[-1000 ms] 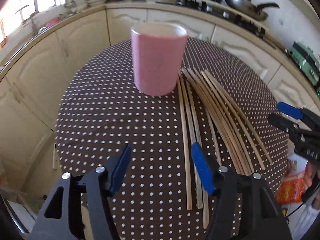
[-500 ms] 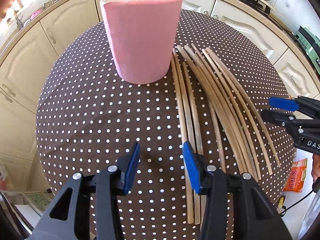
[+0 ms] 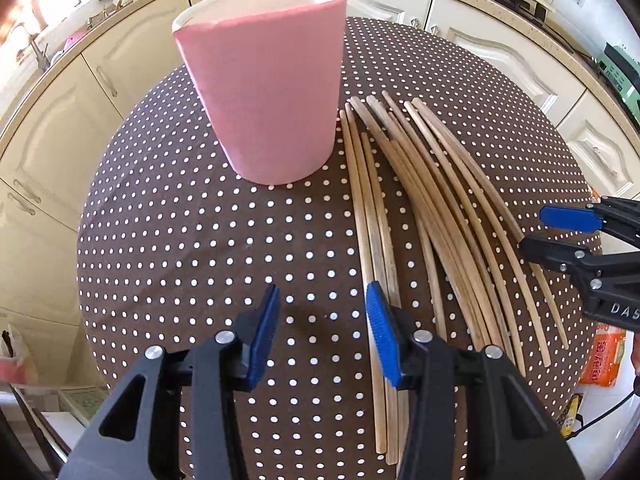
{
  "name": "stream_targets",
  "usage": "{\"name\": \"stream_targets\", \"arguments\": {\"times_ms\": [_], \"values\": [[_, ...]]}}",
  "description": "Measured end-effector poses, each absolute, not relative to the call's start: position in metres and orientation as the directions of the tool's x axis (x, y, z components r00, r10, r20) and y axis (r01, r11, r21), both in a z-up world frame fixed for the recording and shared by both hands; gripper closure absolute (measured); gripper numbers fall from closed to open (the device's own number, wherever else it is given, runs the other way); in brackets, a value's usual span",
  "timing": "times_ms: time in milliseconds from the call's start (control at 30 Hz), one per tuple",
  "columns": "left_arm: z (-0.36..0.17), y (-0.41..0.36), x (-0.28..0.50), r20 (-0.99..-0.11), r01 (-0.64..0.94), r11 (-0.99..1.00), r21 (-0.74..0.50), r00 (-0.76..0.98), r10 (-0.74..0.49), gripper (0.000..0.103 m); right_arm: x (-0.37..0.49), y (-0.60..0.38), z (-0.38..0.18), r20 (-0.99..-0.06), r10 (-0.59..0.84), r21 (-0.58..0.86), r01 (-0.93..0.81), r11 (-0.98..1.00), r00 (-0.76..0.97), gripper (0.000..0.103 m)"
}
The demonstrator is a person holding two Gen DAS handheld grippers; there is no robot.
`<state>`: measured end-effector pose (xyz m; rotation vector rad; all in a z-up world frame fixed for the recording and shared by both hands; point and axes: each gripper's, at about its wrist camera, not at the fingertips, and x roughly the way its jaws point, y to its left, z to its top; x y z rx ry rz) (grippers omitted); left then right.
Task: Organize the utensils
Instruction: 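Lower both grippers toward the wooden chopstick pile beside the pink cup, then close the left gripper on one chopstick while the right gripper closes on another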
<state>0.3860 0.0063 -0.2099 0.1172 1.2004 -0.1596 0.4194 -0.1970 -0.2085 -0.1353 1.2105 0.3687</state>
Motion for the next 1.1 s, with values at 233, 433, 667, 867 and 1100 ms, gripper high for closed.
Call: {"name": "stream_targets", "arguments": {"times_ms": [233, 433, 667, 867, 1100], "values": [[-0.206, -0.002, 0.378, -0.934, 0.195, 0.981, 0.011, 0.354, -0.060, 0.059, 0.428, -0.182, -0.214, -0.947, 0.141, 0.030, -0.358, 0.933, 0.288, 0.057], [-0.214, 0.027, 0.389, -0.943, 0.178, 0.984, -0.033, 0.320, -0.090, 0.059, 0.441, -0.172, -0.219, -0.962, 0.110, 0.010, -0.367, 0.930, 0.251, 0.068], [-0.208, 0.051, 0.399, -0.942, 0.150, 0.982, -0.112, 0.298, -0.153, 0.060, 0.454, -0.149, -0.223, -0.969, 0.072, -0.026, -0.384, 0.923, 0.238, 0.068], [-0.205, 0.044, 0.401, -0.941, 0.178, 0.980, -0.084, 0.310, -0.137, 0.060, 0.458, -0.139, -0.221, -0.969, 0.072, -0.025, -0.386, 0.922, 0.235, 0.068], [-0.208, 0.018, 0.411, -0.946, 0.204, 0.979, 0.012, 0.321, -0.055, 0.088, 0.466, -0.138, -0.222, -0.974, 0.053, -0.040, -0.401, 0.915, 0.220, 0.069]]}}
